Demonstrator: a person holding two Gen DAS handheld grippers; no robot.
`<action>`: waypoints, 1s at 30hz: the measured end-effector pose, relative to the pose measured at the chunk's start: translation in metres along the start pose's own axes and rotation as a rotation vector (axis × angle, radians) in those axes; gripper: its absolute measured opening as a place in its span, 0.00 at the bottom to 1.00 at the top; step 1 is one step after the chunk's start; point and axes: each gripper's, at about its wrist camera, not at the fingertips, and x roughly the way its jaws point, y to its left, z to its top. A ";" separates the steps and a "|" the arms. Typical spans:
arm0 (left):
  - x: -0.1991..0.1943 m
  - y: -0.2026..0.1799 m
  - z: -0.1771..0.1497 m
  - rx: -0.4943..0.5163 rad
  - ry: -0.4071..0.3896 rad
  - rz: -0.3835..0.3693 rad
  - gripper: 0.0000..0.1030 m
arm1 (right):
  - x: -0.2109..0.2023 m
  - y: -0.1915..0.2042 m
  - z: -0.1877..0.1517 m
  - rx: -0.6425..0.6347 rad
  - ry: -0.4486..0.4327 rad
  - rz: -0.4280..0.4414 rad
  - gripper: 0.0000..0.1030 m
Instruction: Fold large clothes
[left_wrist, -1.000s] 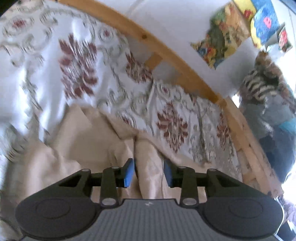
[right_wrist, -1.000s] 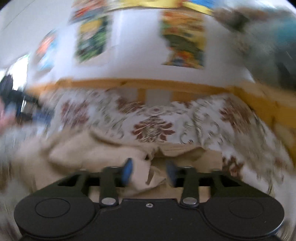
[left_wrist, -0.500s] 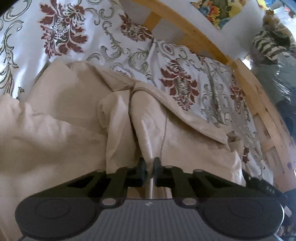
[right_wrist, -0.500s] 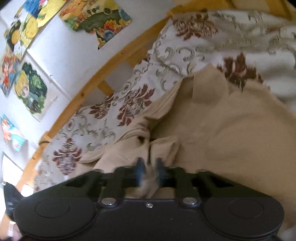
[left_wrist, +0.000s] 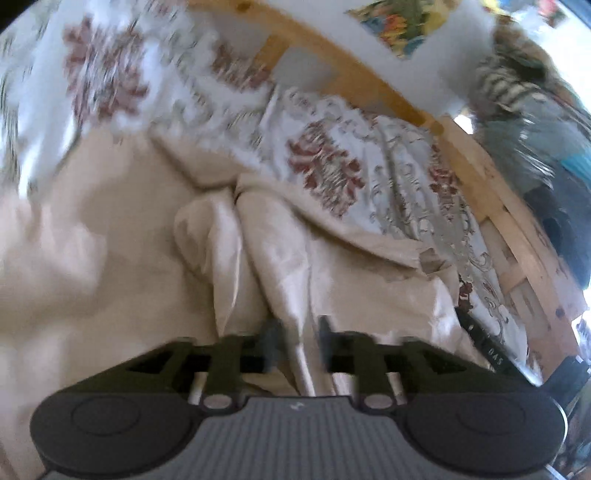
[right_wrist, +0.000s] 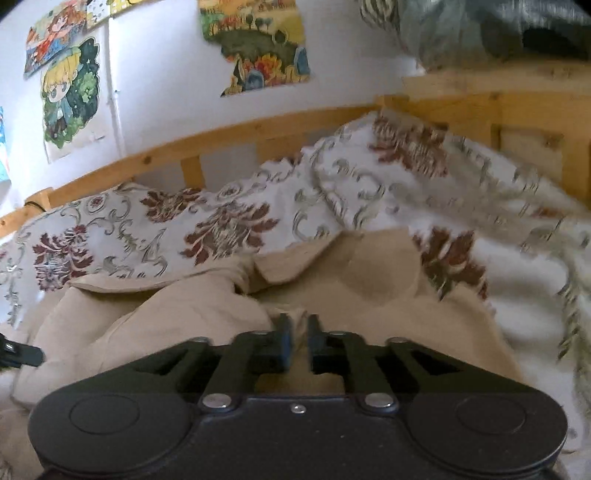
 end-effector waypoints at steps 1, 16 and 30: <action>-0.007 -0.005 0.000 0.026 -0.041 0.017 0.57 | -0.006 0.004 0.001 -0.036 -0.047 -0.025 0.33; 0.045 -0.010 0.000 0.098 -0.017 0.332 0.68 | 0.031 0.063 -0.018 -0.345 0.049 -0.021 0.62; -0.044 -0.012 -0.032 -0.030 -0.202 0.423 0.97 | 0.001 0.067 -0.013 -0.329 -0.058 0.015 0.84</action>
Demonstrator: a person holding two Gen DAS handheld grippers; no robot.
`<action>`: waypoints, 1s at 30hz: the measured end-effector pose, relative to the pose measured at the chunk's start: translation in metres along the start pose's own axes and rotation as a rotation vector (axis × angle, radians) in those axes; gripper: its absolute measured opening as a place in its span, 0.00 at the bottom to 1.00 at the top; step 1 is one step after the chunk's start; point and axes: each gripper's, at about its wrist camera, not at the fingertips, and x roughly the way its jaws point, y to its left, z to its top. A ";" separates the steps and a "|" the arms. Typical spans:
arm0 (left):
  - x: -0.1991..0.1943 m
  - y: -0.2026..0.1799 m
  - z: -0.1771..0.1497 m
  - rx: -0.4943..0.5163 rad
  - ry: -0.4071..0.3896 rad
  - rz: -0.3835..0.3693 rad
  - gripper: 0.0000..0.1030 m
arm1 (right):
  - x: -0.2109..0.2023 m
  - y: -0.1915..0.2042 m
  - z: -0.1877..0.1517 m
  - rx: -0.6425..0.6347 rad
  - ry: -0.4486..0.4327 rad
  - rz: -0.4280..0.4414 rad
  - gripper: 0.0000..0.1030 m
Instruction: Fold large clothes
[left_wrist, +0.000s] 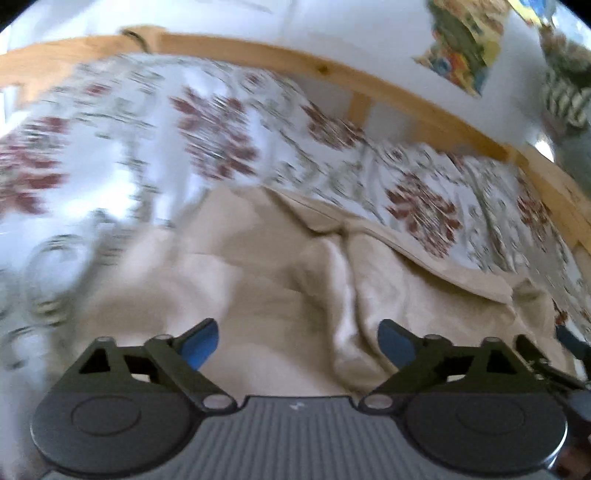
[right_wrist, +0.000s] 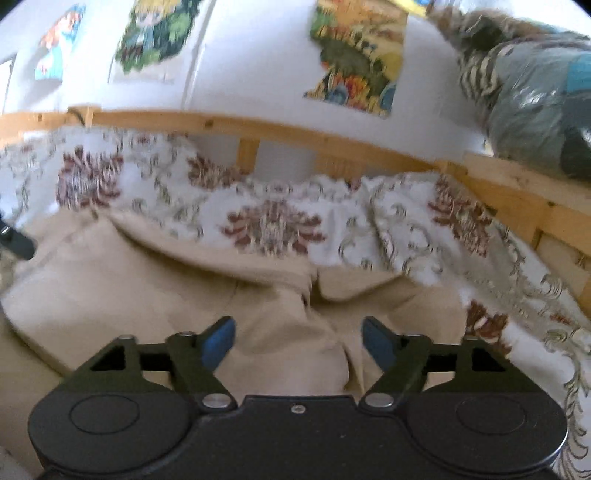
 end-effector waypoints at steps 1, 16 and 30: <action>-0.013 0.007 -0.005 -0.027 -0.029 0.029 0.99 | -0.004 0.001 0.003 0.004 -0.017 0.001 0.86; -0.028 0.068 -0.061 -0.269 0.075 -0.033 0.99 | -0.023 0.024 0.004 0.002 -0.111 -0.005 0.99; -0.013 0.083 -0.054 -0.327 0.054 -0.143 0.99 | 0.065 0.036 0.045 -0.050 0.113 -0.005 0.99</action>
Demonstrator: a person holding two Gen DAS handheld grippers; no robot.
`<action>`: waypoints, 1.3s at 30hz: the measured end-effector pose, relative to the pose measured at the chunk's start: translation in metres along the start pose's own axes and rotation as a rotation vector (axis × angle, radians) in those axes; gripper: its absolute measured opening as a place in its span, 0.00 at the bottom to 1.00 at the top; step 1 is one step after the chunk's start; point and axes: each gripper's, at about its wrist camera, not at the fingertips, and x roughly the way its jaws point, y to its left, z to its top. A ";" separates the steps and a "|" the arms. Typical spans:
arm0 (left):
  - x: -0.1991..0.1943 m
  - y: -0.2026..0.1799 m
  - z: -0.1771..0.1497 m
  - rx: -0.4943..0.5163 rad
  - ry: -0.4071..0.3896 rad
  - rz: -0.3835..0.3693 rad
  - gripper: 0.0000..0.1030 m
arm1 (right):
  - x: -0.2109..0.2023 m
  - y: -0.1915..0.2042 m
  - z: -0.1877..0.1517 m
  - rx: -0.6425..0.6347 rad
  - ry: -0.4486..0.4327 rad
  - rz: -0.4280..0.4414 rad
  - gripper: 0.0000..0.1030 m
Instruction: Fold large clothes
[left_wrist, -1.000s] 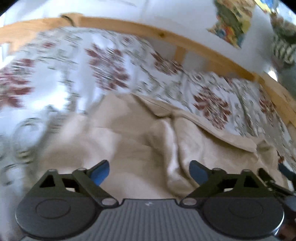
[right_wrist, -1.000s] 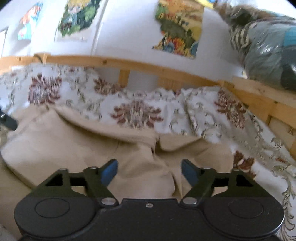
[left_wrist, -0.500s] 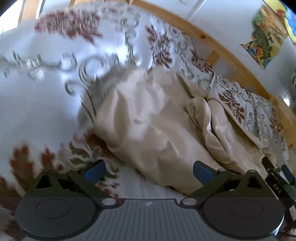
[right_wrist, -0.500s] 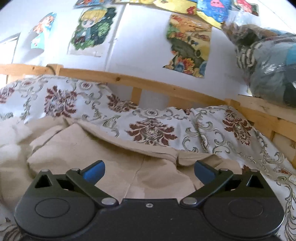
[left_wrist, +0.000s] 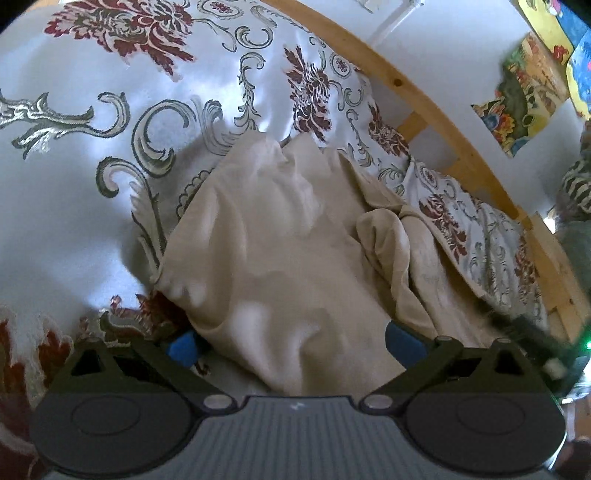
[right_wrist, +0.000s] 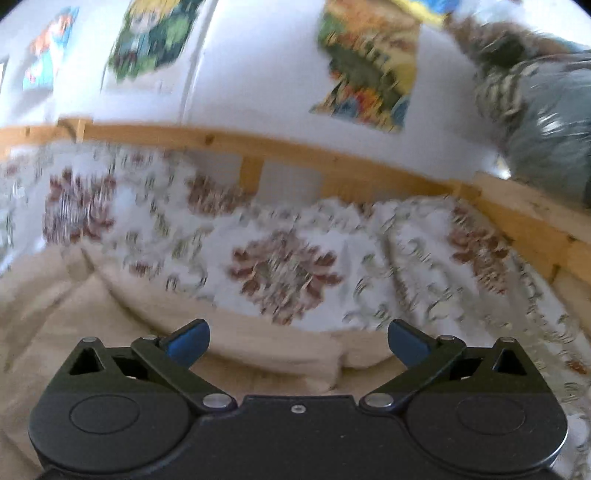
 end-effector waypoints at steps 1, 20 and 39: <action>-0.002 0.003 0.001 -0.015 -0.002 -0.013 0.99 | 0.007 0.009 -0.006 -0.038 0.047 0.005 0.99; -0.044 0.012 0.013 -0.052 -0.172 0.023 0.08 | 0.006 0.030 -0.040 -0.110 0.015 -0.009 0.99; -0.055 0.032 0.016 -0.102 -0.116 -0.041 0.13 | 0.006 0.030 -0.040 -0.103 0.014 -0.005 0.99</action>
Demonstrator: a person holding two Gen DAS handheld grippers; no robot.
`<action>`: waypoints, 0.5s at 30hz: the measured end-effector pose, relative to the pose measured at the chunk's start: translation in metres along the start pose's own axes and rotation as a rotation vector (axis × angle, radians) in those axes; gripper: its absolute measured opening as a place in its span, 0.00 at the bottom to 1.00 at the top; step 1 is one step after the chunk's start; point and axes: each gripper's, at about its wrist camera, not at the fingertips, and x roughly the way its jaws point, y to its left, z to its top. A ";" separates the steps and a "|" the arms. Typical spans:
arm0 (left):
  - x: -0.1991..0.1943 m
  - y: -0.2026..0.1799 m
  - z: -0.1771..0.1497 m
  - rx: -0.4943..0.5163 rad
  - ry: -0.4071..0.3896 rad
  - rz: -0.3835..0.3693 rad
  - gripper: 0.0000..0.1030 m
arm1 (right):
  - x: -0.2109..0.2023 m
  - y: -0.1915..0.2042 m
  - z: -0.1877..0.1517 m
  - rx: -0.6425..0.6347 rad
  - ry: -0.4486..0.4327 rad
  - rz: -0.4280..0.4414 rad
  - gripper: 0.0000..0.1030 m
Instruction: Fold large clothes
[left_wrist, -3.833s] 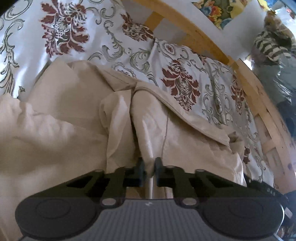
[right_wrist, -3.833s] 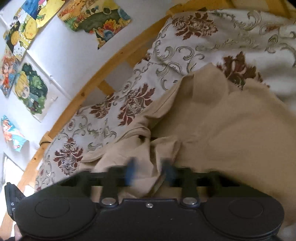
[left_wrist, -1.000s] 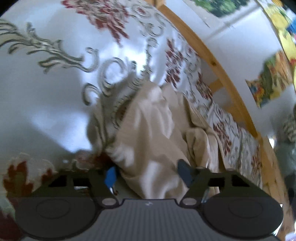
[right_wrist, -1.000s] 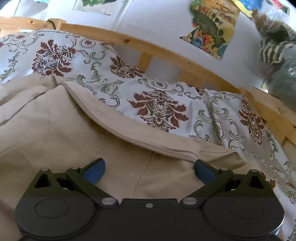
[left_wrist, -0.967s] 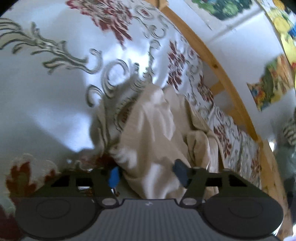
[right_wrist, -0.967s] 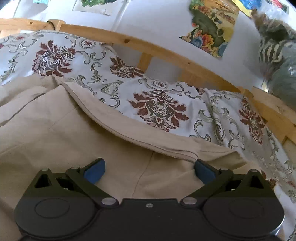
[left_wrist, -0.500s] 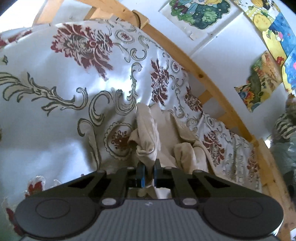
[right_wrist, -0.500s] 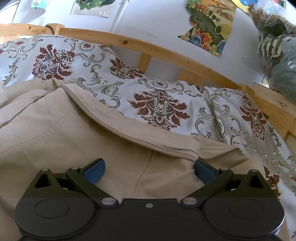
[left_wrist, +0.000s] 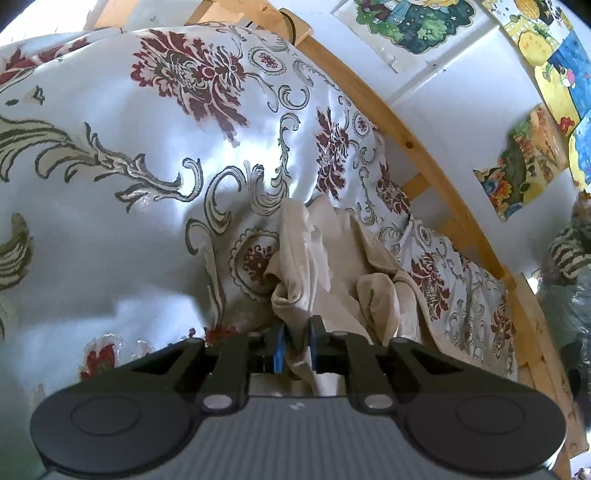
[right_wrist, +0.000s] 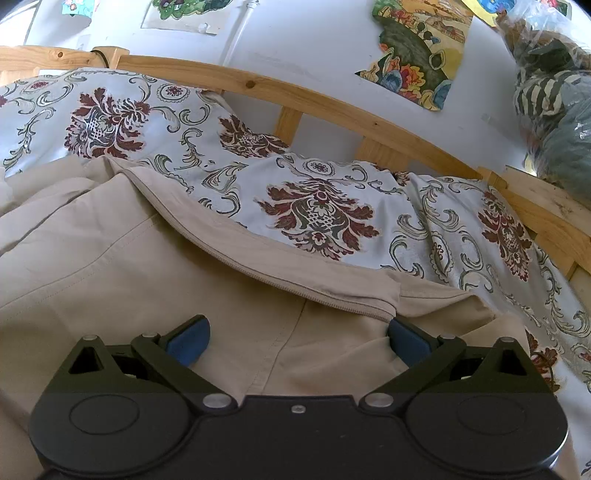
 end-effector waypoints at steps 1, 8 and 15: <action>0.000 0.000 0.000 -0.001 0.000 -0.003 0.16 | 0.000 0.000 0.000 0.000 0.000 0.000 0.99; 0.001 -0.003 -0.005 0.006 -0.001 -0.012 0.51 | 0.000 0.000 0.000 0.000 -0.001 0.001 0.99; -0.002 0.002 0.001 -0.003 -0.032 0.060 0.27 | 0.000 0.000 0.000 0.000 -0.002 0.001 0.99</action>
